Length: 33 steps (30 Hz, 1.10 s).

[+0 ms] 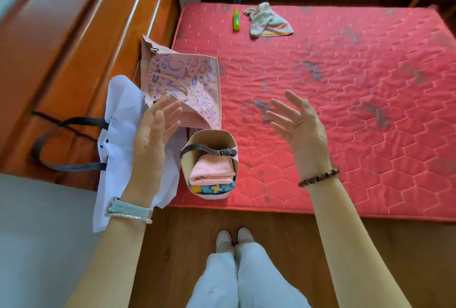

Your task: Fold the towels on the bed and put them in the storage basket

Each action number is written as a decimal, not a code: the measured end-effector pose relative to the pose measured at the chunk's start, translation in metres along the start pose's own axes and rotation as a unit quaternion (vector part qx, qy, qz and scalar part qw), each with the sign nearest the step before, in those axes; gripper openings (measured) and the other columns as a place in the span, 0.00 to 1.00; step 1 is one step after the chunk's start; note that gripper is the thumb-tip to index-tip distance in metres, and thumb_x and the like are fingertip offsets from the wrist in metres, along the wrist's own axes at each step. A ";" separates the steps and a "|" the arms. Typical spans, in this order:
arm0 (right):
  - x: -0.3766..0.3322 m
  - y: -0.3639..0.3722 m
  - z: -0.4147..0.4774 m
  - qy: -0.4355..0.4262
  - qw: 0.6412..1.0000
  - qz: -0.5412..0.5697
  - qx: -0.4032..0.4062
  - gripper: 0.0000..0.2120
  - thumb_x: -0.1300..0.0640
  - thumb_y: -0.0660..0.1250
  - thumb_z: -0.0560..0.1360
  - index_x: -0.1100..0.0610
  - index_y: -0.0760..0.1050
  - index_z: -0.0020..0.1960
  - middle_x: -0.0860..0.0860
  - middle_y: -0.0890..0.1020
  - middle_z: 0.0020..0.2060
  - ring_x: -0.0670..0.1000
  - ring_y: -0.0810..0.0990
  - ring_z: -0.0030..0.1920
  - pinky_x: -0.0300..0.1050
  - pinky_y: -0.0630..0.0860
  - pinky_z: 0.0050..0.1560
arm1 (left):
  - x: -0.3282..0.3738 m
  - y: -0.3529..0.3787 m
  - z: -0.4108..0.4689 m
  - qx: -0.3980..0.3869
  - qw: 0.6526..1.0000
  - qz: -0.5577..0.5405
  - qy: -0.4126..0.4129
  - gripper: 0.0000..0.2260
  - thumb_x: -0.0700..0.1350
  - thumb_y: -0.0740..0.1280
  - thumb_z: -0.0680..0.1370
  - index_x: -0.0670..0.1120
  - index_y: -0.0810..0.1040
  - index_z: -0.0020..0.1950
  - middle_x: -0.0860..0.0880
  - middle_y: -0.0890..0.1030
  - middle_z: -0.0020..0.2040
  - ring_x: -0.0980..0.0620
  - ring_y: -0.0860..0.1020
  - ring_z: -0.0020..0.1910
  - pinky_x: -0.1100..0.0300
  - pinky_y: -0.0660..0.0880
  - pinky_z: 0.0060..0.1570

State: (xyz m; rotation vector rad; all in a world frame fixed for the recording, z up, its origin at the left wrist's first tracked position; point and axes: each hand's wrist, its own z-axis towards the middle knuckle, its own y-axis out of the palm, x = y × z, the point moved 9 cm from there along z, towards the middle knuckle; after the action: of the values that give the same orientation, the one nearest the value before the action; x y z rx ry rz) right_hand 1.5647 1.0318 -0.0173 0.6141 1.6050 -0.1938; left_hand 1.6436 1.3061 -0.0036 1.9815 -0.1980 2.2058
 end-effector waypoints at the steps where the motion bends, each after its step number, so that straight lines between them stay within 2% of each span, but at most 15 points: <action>1: -0.005 -0.005 -0.002 -0.004 1.000 0.001 0.008 0.17 0.49 0.52 0.83 0.53 0.73 0.66 0.54 0.82 0.59 0.55 0.82 0.57 0.51 0.76 0.61 | 0.004 0.004 0.001 -0.004 1.000 -0.005 0.004 0.21 0.58 0.57 0.80 0.51 0.71 0.70 0.46 0.77 0.69 0.49 0.76 0.68 0.51 0.71 0.69; 4: -0.020 -0.021 -0.011 -0.019 0.999 0.001 0.028 0.18 0.49 0.52 0.83 0.53 0.72 0.67 0.52 0.83 0.58 0.55 0.82 0.58 0.51 0.76 0.61 | 0.013 0.015 0.003 -0.018 1.000 -0.019 0.004 0.22 0.58 0.57 0.80 0.50 0.71 0.70 0.46 0.78 0.68 0.49 0.77 0.67 0.52 0.73 0.68; 8: -0.042 -0.049 -0.026 -0.038 0.997 -0.001 0.062 0.18 0.49 0.51 0.84 0.53 0.72 0.67 0.54 0.81 0.60 0.54 0.82 0.58 0.51 0.75 0.62 | 0.023 0.039 0.011 -0.045 0.999 -0.026 0.001 0.23 0.60 0.58 0.79 0.50 0.71 0.70 0.46 0.79 0.67 0.49 0.77 0.67 0.48 0.72 0.69; 10: -0.052 -0.066 -0.034 -0.047 0.996 0.000 0.079 0.19 0.46 0.53 0.82 0.53 0.72 0.67 0.54 0.81 0.60 0.55 0.82 0.58 0.51 0.76 0.62 | 0.028 0.057 0.016 -0.062 0.997 -0.035 0.002 0.23 0.61 0.59 0.78 0.51 0.72 0.69 0.46 0.79 0.67 0.48 0.77 0.67 0.46 0.71 0.69; 13: -0.067 -0.095 -0.049 -0.052 0.993 0.004 0.110 0.28 0.36 0.59 0.76 0.53 0.72 0.68 0.55 0.81 0.60 0.56 0.81 0.60 0.52 0.76 0.62 | 0.035 0.091 0.018 -0.092 0.995 -0.051 -0.001 0.22 0.61 0.60 0.79 0.51 0.73 0.68 0.45 0.79 0.67 0.48 0.77 0.67 0.46 0.71 0.69; 15: -0.075 -0.118 -0.060 -0.057 0.990 0.005 0.131 0.31 0.36 0.60 0.72 0.53 0.72 0.68 0.55 0.82 0.60 0.56 0.81 0.60 0.53 0.76 0.63 | 0.036 0.118 0.018 -0.115 0.991 -0.062 -0.007 0.20 0.57 0.57 0.81 0.49 0.72 0.70 0.45 0.78 0.67 0.49 0.77 0.67 0.47 0.71 0.70; 16: -0.080 -0.131 -0.066 -0.062 0.988 0.003 0.140 0.30 0.36 0.60 0.72 0.53 0.72 0.67 0.54 0.82 0.60 0.55 0.81 0.60 0.53 0.76 0.63 | 0.037 0.134 0.016 -0.128 0.990 -0.064 -0.008 0.21 0.56 0.57 0.81 0.48 0.71 0.70 0.45 0.78 0.67 0.49 0.77 0.67 0.49 0.71 0.69; 18: -0.087 -0.158 -0.075 -0.069 0.985 -0.001 0.156 0.26 0.37 0.57 0.77 0.52 0.72 0.68 0.53 0.81 0.61 0.53 0.80 0.61 0.53 0.75 0.64 | 0.041 0.168 0.012 -0.156 0.986 -0.065 -0.005 0.22 0.58 0.58 0.80 0.48 0.71 0.71 0.46 0.79 0.67 0.50 0.77 0.67 0.53 0.73 0.67; 20: -0.095 -0.188 -0.085 -0.070 0.983 -0.001 0.171 0.28 0.37 0.57 0.75 0.52 0.72 0.68 0.52 0.81 0.61 0.52 0.80 0.62 0.53 0.74 0.66 | 0.045 0.206 0.003 -0.179 0.982 -0.068 -0.005 0.25 0.60 0.59 0.77 0.49 0.71 0.70 0.47 0.79 0.66 0.51 0.78 0.66 0.55 0.74 0.65; 22: -0.103 -0.210 -0.092 -0.072 0.981 0.000 0.182 0.33 0.34 0.60 0.70 0.52 0.72 0.69 0.52 0.81 0.61 0.51 0.79 0.63 0.54 0.73 0.66 | 0.047 0.237 -0.004 -0.199 0.977 -0.073 -0.008 0.26 0.60 0.60 0.76 0.49 0.72 0.70 0.49 0.79 0.66 0.51 0.78 0.66 0.55 0.74 0.65; 26: -0.122 -0.263 -0.110 -0.082 0.976 -0.004 0.203 0.30 0.33 0.61 0.73 0.50 0.72 0.69 0.50 0.80 0.62 0.50 0.78 0.64 0.55 0.71 0.68 | 0.056 0.301 -0.025 -0.241 0.968 -0.072 -0.002 0.24 0.60 0.60 0.76 0.51 0.72 0.70 0.49 0.79 0.67 0.51 0.77 0.67 0.55 0.74 0.65; 30: -0.138 -0.312 -0.132 -0.096 0.970 -0.014 0.221 0.39 0.27 0.65 0.65 0.48 0.73 0.68 0.48 0.80 0.62 0.49 0.77 0.64 0.52 0.72 0.65 | 0.070 0.355 -0.046 -0.273 0.959 -0.075 0.015 0.24 0.59 0.60 0.77 0.50 0.72 0.70 0.48 0.79 0.67 0.51 0.77 0.67 0.53 0.73 0.66; 33: -0.145 -0.349 -0.153 -0.104 0.965 -0.008 0.239 0.38 0.26 0.65 0.65 0.47 0.74 0.68 0.48 0.80 0.63 0.49 0.78 0.64 0.53 0.72 0.66 | 0.079 0.393 -0.058 -0.289 0.953 -0.087 0.024 0.24 0.61 0.61 0.79 0.50 0.72 0.70 0.49 0.80 0.66 0.50 0.78 0.66 0.53 0.75 0.65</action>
State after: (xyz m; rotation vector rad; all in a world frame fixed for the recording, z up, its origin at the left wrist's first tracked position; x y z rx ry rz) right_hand 1.2616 0.7710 0.0640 0.9177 1.3634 -0.6513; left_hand 1.4951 0.9374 0.0747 1.5538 -0.5660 1.8084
